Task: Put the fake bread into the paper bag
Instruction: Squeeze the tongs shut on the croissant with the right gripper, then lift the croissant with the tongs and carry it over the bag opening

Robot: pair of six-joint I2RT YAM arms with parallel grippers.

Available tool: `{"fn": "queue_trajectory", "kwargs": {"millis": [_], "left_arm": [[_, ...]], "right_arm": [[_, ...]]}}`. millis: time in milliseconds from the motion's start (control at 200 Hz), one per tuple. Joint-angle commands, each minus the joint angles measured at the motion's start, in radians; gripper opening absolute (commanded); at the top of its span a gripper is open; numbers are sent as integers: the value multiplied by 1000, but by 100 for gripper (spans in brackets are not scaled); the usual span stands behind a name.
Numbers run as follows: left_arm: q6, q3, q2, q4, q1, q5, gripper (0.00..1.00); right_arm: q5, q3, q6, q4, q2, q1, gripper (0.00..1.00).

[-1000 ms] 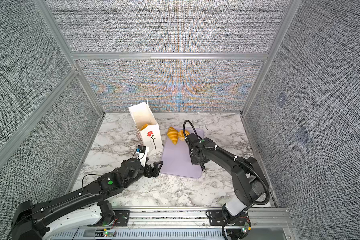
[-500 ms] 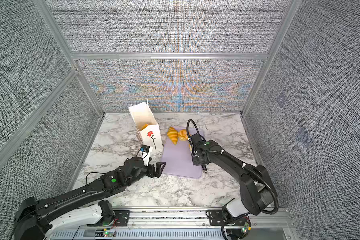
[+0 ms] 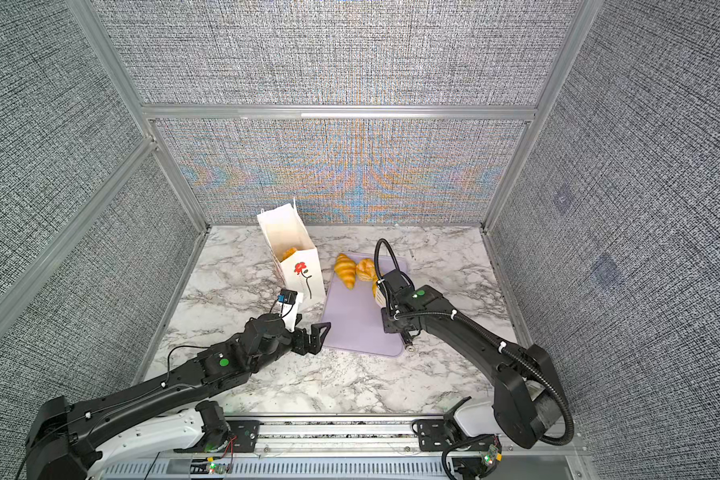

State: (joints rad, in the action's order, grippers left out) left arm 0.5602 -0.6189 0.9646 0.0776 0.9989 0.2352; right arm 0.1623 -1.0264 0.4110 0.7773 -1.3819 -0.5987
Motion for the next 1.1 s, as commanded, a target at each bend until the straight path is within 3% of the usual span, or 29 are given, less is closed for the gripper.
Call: {"fn": "queue_trajectory", "kwargs": {"millis": [0,1096], "left_arm": [[-3,-7,-18,0,-1,20,99],[-29,-42,-142,187,0,200,99]], "right_arm": [[-1,-11,24,-14,12,-10,32],[-18,-190,32,-26,-19,-132,32]]}}
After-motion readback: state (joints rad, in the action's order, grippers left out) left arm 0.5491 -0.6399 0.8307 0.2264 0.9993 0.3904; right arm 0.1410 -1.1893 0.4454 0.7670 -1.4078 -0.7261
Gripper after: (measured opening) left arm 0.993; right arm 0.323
